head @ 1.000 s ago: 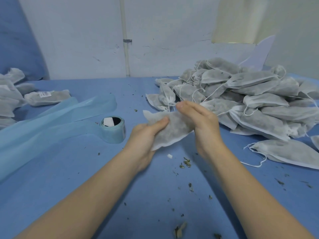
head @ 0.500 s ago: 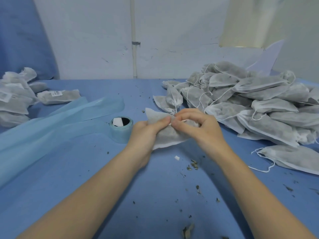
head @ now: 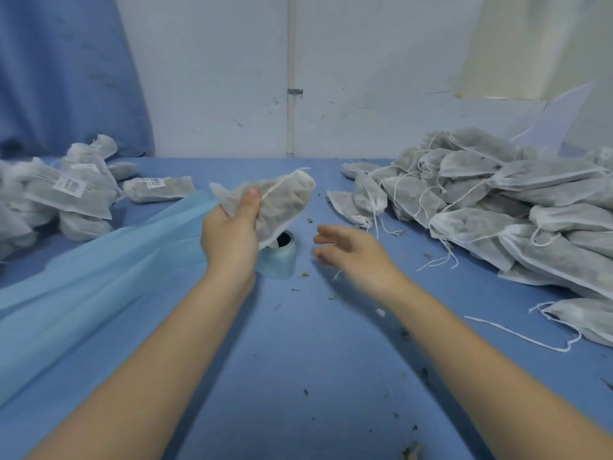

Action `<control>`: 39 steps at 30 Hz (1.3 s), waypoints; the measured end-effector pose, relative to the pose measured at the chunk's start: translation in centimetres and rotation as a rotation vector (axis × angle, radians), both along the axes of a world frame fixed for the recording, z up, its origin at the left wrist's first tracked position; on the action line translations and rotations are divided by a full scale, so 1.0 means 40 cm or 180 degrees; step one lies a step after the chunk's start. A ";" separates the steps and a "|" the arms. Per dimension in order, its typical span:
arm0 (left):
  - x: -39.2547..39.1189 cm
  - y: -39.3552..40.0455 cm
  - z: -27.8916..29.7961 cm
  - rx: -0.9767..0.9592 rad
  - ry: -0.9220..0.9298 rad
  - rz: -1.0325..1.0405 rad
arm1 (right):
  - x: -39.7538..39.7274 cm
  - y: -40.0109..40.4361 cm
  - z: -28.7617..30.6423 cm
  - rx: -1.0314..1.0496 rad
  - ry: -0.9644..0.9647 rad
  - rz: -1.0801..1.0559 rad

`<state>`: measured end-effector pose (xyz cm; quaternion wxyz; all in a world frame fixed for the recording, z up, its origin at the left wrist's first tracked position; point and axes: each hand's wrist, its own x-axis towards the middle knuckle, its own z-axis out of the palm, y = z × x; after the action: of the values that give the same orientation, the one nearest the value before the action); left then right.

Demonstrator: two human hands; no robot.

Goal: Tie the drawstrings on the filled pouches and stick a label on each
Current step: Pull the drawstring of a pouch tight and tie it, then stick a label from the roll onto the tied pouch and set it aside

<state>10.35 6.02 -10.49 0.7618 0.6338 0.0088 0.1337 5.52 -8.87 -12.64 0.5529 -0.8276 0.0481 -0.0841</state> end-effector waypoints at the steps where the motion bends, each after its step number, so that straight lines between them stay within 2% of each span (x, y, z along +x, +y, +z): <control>1: 0.012 0.012 -0.001 -0.0057 0.0029 0.0086 | 0.009 0.011 -0.007 -0.0500 0.0032 0.0084; 3: 0.033 0.032 -0.008 -0.0118 0.0147 0.0244 | 0.033 0.031 -0.013 -0.0923 0.0037 0.0246; 8: 0.055 0.055 -0.018 -0.0226 0.0464 0.0237 | 0.075 0.063 -0.025 -0.1084 -0.0117 0.0451; 13: 0.056 0.051 -0.017 -0.0071 0.0439 0.0151 | 0.094 0.094 -0.044 -0.1117 -0.0534 0.0052; 15: 0.054 0.046 -0.012 0.0097 0.0349 0.0150 | 0.100 0.105 -0.055 -0.1126 -0.0516 -0.0104; 18: 0.055 0.038 -0.015 0.0411 0.0267 0.0122 | 0.102 0.110 -0.067 -0.1017 -0.0493 -0.0255; 21: 0.053 0.031 -0.022 0.0764 0.0243 0.0155 | 0.085 0.106 -0.064 -0.0640 -0.0381 -0.0220; 25: 0.052 0.031 -0.022 0.0921 0.0208 0.0162 | 0.049 0.068 -0.056 -0.0274 -0.0310 -0.0145; 34: 0.032 0.012 -0.019 0.1347 0.0103 0.0274 | 0.045 0.068 -0.059 -0.0482 -0.0628 -0.0466; 39: 0.033 0.008 -0.025 0.1298 0.0108 0.0287 | 0.046 0.070 -0.065 -0.0528 -0.0607 -0.0724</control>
<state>11.68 6.33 -11.50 0.6107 0.7760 0.0228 0.1560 7.35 -6.07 -15.24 0.4717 -0.8479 0.0817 -0.2280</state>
